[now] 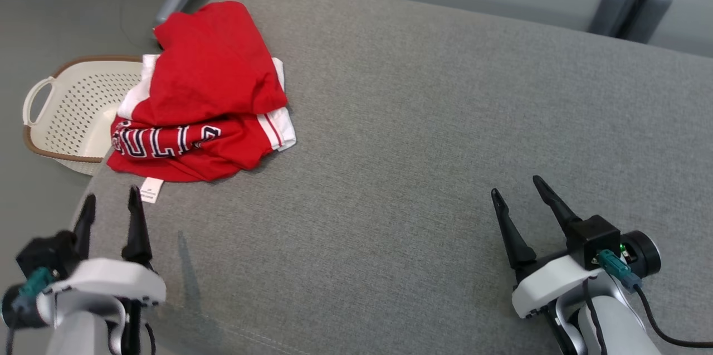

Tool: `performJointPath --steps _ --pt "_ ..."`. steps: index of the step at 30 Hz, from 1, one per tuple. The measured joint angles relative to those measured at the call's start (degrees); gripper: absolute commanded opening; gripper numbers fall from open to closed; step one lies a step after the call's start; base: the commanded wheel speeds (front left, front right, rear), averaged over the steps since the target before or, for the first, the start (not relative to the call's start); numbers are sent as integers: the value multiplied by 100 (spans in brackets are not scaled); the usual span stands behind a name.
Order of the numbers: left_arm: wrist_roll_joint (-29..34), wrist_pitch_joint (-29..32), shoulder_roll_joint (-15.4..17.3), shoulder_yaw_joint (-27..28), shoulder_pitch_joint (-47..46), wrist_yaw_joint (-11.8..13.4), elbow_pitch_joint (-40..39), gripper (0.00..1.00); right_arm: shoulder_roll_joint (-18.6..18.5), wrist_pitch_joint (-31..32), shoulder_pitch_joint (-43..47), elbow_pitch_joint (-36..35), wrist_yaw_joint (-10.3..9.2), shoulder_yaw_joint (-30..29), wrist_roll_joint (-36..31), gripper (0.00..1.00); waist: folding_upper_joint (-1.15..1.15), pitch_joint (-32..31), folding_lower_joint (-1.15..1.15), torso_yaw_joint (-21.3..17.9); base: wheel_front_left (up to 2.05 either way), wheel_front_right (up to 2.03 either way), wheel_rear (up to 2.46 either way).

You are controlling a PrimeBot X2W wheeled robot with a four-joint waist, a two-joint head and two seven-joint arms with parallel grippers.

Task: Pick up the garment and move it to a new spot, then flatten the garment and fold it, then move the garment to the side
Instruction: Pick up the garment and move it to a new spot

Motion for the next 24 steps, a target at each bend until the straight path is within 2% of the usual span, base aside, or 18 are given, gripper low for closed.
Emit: performJointPath --steps 3,10,17,23,24 --pt "56 -1 272 47 -800 -76 327 100 -5 -1 -182 -111 0 -9 -192 100 0 311 0 -185 0 0 0" --pt "92 -5 806 33 -1903 -130 1273 100 -9 -1 -380 -162 0 37 -318 100 0 790 0 -585 0 0 0" --pt "5 26 1452 -141 -2958 -154 2637 100 -1 -2 -520 -354 0 126 -344 100 0 1191 0 -989 0 0 0" --pt "-167 214 1705 -314 -3455 -164 3431 100 14 -22 -618 -482 1 112 -322 100 0 1436 0 -1298 0 0 0" --pt "-169 204 1717 -390 -3522 -164 3479 80 18 -24 -623 -504 1 80 -304 100 0 1465 0 -1333 0 0 0"
